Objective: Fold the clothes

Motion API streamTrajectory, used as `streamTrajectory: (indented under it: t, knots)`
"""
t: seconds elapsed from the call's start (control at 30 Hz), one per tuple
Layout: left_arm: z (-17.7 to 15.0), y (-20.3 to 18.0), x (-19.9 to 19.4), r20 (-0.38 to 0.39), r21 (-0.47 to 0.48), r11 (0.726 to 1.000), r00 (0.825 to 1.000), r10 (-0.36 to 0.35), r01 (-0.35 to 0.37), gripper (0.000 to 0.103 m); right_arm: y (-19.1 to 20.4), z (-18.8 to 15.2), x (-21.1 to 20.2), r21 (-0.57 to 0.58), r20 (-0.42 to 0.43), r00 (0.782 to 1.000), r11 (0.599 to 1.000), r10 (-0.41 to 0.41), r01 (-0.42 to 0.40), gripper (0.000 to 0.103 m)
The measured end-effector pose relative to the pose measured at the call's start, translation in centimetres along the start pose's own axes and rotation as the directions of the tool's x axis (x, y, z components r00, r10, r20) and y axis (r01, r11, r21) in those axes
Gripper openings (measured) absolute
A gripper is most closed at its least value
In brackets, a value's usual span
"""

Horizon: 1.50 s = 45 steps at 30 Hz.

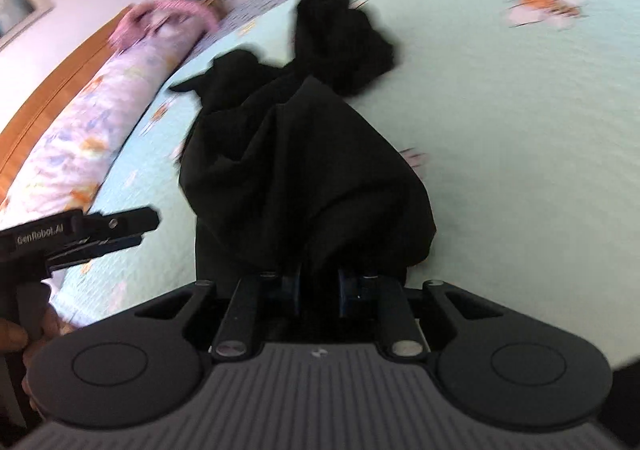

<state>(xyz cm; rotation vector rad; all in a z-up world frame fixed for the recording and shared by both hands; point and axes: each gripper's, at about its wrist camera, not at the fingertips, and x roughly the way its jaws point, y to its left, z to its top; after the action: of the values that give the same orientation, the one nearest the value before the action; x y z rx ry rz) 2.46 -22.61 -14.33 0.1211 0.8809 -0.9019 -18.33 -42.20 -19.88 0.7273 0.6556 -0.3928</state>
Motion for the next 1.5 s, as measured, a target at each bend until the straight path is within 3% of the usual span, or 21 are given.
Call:
streamTrajectory:
  t: [0.17, 0.27, 0.37, 0.53, 0.63, 0.67, 0.7, 0.73, 0.77, 0.87, 0.97, 1.07, 1.13, 1.2, 1.4, 1.5]
  knots:
    - [2.7, -2.3, 1.5, 0.035, 0.108, 0.994, 0.999, 0.009, -0.013, 0.071, -1.5, 0.4, -1.9, 0.025, 0.106, 0.988, 0.994, -0.109, 0.107, 0.019]
    - [3.8, -3.6, 3.5, 0.014, 0.168, 0.986, 1.0, 0.018, -0.02, 0.071, -2.4, 0.1, -0.8, 0.034, 0.085, 0.988, 0.992, -0.126, 0.123, 0.023]
    - [4.5, -4.8, 5.8, -0.007, 0.223, 0.974, 0.999, 0.054, -0.051, 0.071, -3.4, -0.6, 0.4, 0.11, 0.051, 0.992, 0.988, -0.118, 0.112, 0.034]
    - [4.9, -5.7, 10.1, -0.049, 0.295, 0.945, 0.985, 0.164, -0.143, 0.075, -4.4, -1.9, 0.2, 0.173, 0.073, 0.994, 0.983, -0.077, 0.064, 0.04]
    - [4.1, -5.3, 13.3, -0.147, 0.324, 0.936, 0.97, 0.195, -0.139, 0.077, -4.6, -1.8, 0.0, 0.19, 0.078, 0.996, 0.981, -0.043, 0.028, 0.048]
    - [3.7, -5.0, 13.5, -0.143, 0.319, 0.939, 0.974, 0.178, -0.125, 0.073, -4.5, -1.8, -0.1, 0.188, 0.078, 0.996, 0.982, -0.042, 0.027, 0.049]
    - [3.3, -4.8, 13.2, -0.126, 0.304, 0.947, 0.981, 0.145, -0.101, 0.064, -4.5, -1.8, -0.2, 0.185, 0.077, 0.996, 0.982, -0.043, 0.028, 0.049]
    - [2.8, -4.5, 12.5, -0.119, 0.282, 0.957, 0.987, 0.105, -0.068, 0.044, -4.5, -1.8, -0.4, 0.185, 0.081, 0.996, 0.982, -0.041, 0.026, 0.049]
    - [2.3, -4.1, 11.5, -0.11, 0.262, 0.964, 0.991, 0.075, -0.044, 0.034, -4.5, -1.7, -0.7, 0.186, 0.089, 0.995, 0.982, -0.039, 0.022, 0.049]
    - [0.5, -2.6, 7.6, -0.071, 0.211, 0.977, 0.997, 0.007, 0.008, 0.024, -4.4, -1.4, -1.6, 0.19, 0.114, 0.993, 0.982, -0.031, 0.009, 0.049]
    - [-1.8, -0.4, 3.6, -0.065, 0.185, 0.982, 0.997, -0.029, 0.041, 0.023, -4.0, -0.8, -3.2, 0.178, 0.173, 0.984, 0.984, -0.034, 0.003, 0.049]
    - [-4.2, 2.3, 0.5, -0.081, 0.135, 0.991, 0.997, 0.0, 0.011, 0.023, -3.0, 0.1, -6.0, 0.147, 0.3, 0.953, 0.989, -0.05, 0.006, 0.051]
    - [-5.6, 4.3, -1.0, -0.096, 0.076, 0.997, 0.995, 0.005, 0.002, 0.026, -1.9, 1.2, -7.3, 0.12, 0.357, 0.933, 0.993, -0.039, -0.005, 0.059]
    - [-6.8, 5.7, -2.2, -0.11, 0.016, 1.0, 0.994, 0.004, -0.002, 0.028, -0.4, 2.4, -7.6, 0.077, 0.366, 0.93, 0.997, -0.003, -0.027, 0.076]
    - [-6.7, 5.6, -5.7, -0.037, 0.008, 1.0, 0.999, -0.001, 0.001, 0.03, 5.7, 6.2, -1.8, -0.004, 0.211, 0.966, 0.989, 0.148, -0.15, 0.084]
    - [-5.6, 5.2, -7.7, 0.013, 0.02, 1.0, 1.0, -0.004, 0.004, 0.039, 8.6, 7.8, 3.1, -0.027, 0.11, 0.98, 0.986, 0.165, -0.163, 0.085]
